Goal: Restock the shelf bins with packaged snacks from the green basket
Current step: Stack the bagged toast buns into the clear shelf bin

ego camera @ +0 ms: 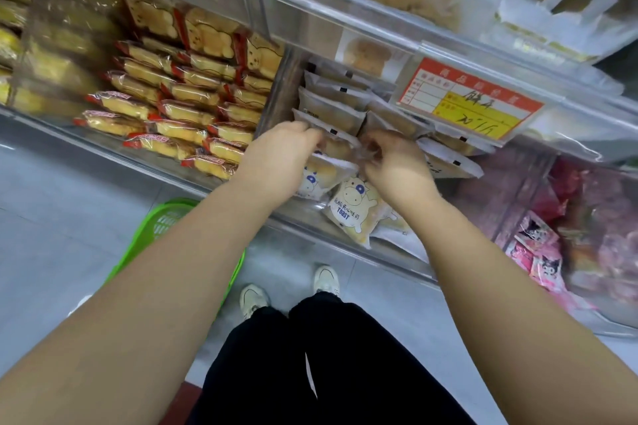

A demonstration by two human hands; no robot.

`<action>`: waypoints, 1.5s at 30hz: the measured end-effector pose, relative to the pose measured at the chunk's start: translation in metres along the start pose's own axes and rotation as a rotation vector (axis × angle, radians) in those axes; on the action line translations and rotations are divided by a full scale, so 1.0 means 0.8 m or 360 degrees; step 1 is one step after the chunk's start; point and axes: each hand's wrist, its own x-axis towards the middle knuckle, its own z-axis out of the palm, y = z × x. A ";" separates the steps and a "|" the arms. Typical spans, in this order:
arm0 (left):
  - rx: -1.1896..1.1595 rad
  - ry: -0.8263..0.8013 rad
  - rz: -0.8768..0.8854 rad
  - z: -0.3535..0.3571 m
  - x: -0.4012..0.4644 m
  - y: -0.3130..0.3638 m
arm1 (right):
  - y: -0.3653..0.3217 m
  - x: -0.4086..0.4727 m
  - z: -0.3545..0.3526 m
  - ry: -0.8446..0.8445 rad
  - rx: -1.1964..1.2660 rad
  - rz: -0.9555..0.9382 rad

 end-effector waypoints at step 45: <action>0.0412 -0.0532 0.0030 0.005 -0.003 -0.004 | 0.042 -0.049 0.018 0.0232 0.0354 0.0130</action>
